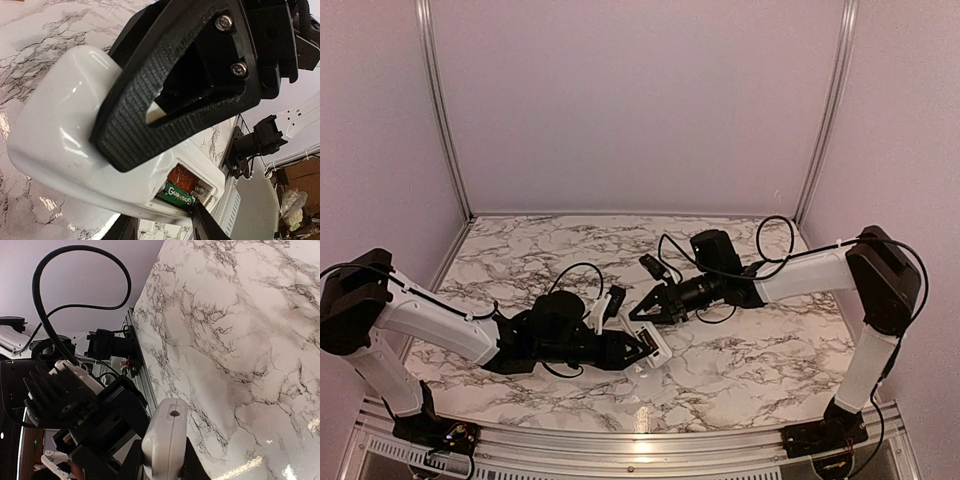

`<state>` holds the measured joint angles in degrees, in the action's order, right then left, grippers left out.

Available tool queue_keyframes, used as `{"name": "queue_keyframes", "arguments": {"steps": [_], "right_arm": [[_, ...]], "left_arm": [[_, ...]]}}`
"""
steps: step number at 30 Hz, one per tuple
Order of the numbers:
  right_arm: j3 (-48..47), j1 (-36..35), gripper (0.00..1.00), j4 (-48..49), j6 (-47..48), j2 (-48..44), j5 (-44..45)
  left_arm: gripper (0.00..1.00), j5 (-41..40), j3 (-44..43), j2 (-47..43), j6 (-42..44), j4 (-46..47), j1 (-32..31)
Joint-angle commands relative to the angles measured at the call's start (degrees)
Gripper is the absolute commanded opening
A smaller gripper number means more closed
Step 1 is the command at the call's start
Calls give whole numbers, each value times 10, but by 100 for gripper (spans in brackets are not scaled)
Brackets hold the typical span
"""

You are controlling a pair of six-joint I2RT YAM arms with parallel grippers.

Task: Load the batteries into the remote control
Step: Load the battery into the battery compartment.

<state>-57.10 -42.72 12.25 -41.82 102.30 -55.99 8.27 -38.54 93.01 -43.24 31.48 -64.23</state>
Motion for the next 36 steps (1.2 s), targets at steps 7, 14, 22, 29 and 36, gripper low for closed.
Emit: {"name": "queue_keyframes", "arguments": {"steps": [7, 14, 22, 29, 36], "right_arm": [[-10, -23, 0, 27, -50, -31, -31], [0, -20, 0, 38, -57, -37, -29], [13, 8, 0, 11, -26, -58, -20], [15, 9, 0, -5, -11, -55, -13], [11, 8, 0, -13, -2, -53, 0]], "left_arm": [[36, -76, -69, 55, -27, -123, 15], [38, -105, -89, 68, -47, -176, 19], [42, -105, -32, 18, -23, -108, 21], [55, -89, 5, -31, -5, -29, 21], [71, -68, 6, -28, -12, 21, 20]]}}
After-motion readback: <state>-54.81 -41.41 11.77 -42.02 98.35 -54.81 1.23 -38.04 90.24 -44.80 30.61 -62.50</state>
